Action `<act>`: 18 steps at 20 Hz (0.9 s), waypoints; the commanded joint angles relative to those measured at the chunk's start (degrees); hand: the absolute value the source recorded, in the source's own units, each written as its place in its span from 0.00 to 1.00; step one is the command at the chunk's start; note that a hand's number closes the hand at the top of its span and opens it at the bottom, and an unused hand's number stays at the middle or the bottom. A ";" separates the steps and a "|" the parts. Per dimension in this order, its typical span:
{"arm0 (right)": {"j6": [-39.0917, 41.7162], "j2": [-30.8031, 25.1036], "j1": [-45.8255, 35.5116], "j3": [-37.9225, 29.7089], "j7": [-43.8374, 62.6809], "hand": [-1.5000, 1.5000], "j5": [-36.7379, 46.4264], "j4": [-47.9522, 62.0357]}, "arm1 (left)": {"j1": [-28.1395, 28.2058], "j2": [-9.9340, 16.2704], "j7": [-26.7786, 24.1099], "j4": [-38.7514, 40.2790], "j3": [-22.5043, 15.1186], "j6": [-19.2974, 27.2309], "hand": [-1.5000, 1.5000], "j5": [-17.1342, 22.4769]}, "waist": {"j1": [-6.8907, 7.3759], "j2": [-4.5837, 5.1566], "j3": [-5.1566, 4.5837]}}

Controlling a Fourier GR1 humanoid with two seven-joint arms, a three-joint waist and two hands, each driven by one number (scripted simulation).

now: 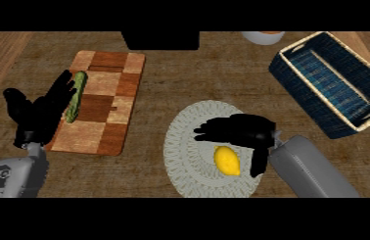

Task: Pick the lemon from the placemat and place it in the basket

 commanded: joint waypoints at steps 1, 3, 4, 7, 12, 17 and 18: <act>1.21 0.73 0.11 0.48 -3.09 0.00 2.99 -0.32 | -3.11 0.94 -1.09 3.75 2.39 -2.57 0.50 0.84 | -0.15 0.01 -0.01; -0.48 -0.66 2.43 -0.51 -4.46 0.00 4.64 -0.02 | -0.16 -0.25 2.19 -1.43 1.18 -1.22 0.50 -0.56 | -0.05 -0.03 0.00; -0.23 0.85 2.34 0.60 -2.50 0.00 5.50 0.07 | 1.14 -0.10 -0.67 -0.19 1.91 -2.08 0.50 -0.53 | -0.01 -0.02 0.00; -5.11 4.06 -1.86 0.26 -5.12 0.00 8.09 10.16 | 2.70 -0.78 2.44 -5.69 1.14 -0.90 0.50 -1.07 | 0.42 0.01 0.02; -7.93 4.96 0.10 2.05 -6.01 1.00 13.22 9.18 | -0.65 -1.89 1.20 -0.65 1.78 -1.25 0.50 -2.10 | 0.09 0.02 0.01; -8.71 4.86 3.34 3.80 -6.25 1.00 17.43 4.44 | 0.52 -3.78 -0.21 -2.01 0.94 -0.25 0.50 -3.74 | -0.03 -0.05 0.00; -9.54 4.06 3.88 2.95 -7.72 1.00 17.52 4.68 | -3.77 -3.90 1.24 1.59 1.62 0.31 0.50 -3.50 | -0.20 -0.01 0.00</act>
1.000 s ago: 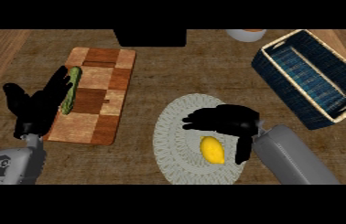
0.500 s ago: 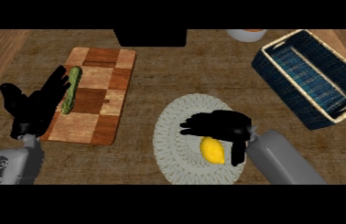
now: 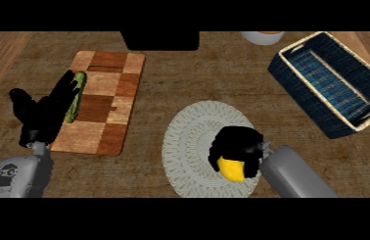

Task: Pick the lemon from the placemat and place it in the basket

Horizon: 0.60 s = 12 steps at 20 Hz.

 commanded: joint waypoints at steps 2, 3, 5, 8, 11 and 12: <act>-1.26 1.40 0.09 -1.30 -3.68 1.00 3.25 2.07 | -0.06 -0.18 3.15 -2.30 0.54 -1.65 0.50 1.04 | 0.08 0.11 0.16; -0.99 2.91 1.36 -0.23 -2.01 1.00 4.14 1.35 | -0.05 1.48 1.44 -0.61 2.44 -2.83 0.50 1.52 | 0.05 0.12 0.15; 0.71 8.44 -1.56 -6.69 11.73 1.00 1.38 4.89 | 2.52 0.68 -1.85 -1.06 1.57 -2.08 0.50 0.71 | 0.31 0.09 0.12; -3.16 10.98 -1.23 -20.61 28.23 1.00 -1.95 7.37 | 2.45 0.64 -0.59 -0.60 2.00 -0.58 0.50 0.25 | -2.74 -0.05 0.08; -8.27 13.65 -1.39 -27.62 39.57 1.00 -2.68 7.63 | 2.71 1.17 -0.38 -0.78 2.81 -0.33 0.50 0.48 | -4.09 -0.37 0.07; -10.02 14.85 -2.18 -29.90 43.97 1.00 -2.91 7.78 | 2.92 0.90 -0.74 -0.38 2.70 -0.10 0.50 0.22 | -3.83 0.09 -0.03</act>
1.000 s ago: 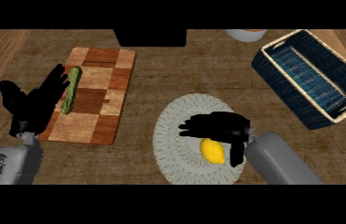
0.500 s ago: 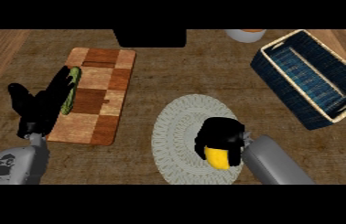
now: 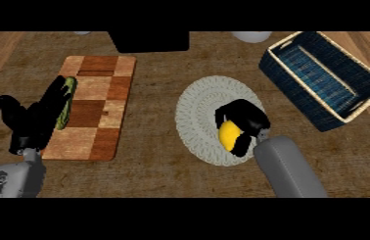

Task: Pick the lemon from the placemat and place it in the basket

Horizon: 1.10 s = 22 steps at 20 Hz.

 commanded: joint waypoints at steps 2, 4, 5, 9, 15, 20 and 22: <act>-8.13 3.97 -2.48 -11.08 22.76 1.00 -2.43 1.22 | 0.20 0.35 0.01 -0.29 0.34 -0.15 0.50 0.19 | 1.71 0.32 0.09; -12.24 4.04 -5.29 -13.61 31.19 1.00 -4.16 1.23 | -0.30 0.36 -0.40 -0.42 -0.56 -1.24 0.50 0.16 | 3.58 0.57 0.12; -14.62 4.06 -6.53 -13.38 34.98 1.00 -5.36 1.19 | -1.25 -0.15 -0.08 -0.98 -1.61 -1.61 0.50 0.04 | 4.57 0.52 0.22; -28.21 4.11 -14.34 -13.56 44.23 1.00 -11.73 -0.51 | -3.74 -1.21 0.82 -0.27 -2.87 -1.98 0.50 0.22 | 8.31 0.98 0.37; -47.73 4.13 -27.86 -6.67 58.03 1.00 -5.77 1.73 | -4.97 -2.11 -0.55 1.42 -4.60 -2.29 0.50 -1.16 | 10.02 1.16 -0.07; -51.21 4.13 -41.67 -3.34 75.88 1.00 3.26 8.52 | -8.07 -1.97 1.59 3.20 -3.93 -1.08 0.50 -1.43 | 7.81 0.71 -0.14; -51.26 4.13 -46.41 -4.44 80.07 1.00 7.35 13.05 | -5.16 -2.36 0.52 1.55 -4.43 -1.16 0.50 -1.68 | 7.91 0.63 -0.11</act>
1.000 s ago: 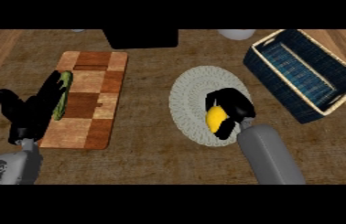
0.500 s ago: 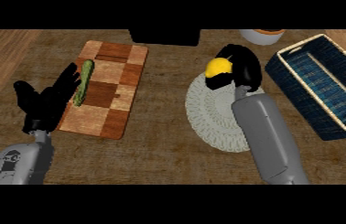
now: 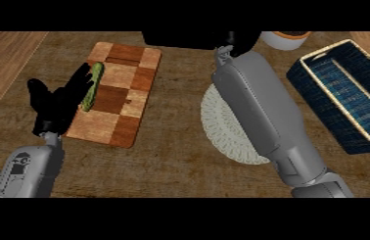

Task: Pick the lemon from the placemat and place it in the basket

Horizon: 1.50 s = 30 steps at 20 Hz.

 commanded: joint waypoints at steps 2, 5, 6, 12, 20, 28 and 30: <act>-2.04 0.12 -13.04 0.28 16.13 1.00 6.80 9.17 | 0.05 0.90 -0.83 0.87 1.00 -0.06 0.50 -0.14 | -1.27 0.02 0.01; 0.09 0.11 -18.86 -2.27 17.28 1.00 10.09 13.91 | 0.88 1.41 -1.09 0.95 2.10 0.12 0.50 0.22 | -1.90 0.09 0.04; 0.09 0.11 -19.49 -2.25 18.15 1.00 11.09 14.73 | 0.64 -0.31 -0.36 -0.76 0.74 1.99 0.50 -0.90 | -2.38 -0.12 0.09; 0.45 -2.81 -27.29 -7.83 18.08 1.00 14.80 22.44 | 0.07 2.85 -2.12 1.99 3.05 -0.99 0.50 0.36 | -2.86 0.30 0.04; 1.96 -13.04 -28.83 -11.82 15.20 1.00 19.28 30.37 | 1.28 -0.55 -0.91 -0.26 1.22 1.89 0.50 -0.87 | -3.44 0.32 0.10; 0.26 -14.99 -24.46 -13.33 16.80 1.00 22.59 31.58 | 2.04 0.21 -0.67 -0.72 2.32 2.49 0.50 -1.16 | -4.87 -0.32 0.20; -1.84 -16.74 -21.40 -15.35 14.54 1.00 21.41 31.48 | 3.38 0.93 -1.52 -1.01 3.13 1.45 0.50 -0.38 | -4.65 -0.23 0.22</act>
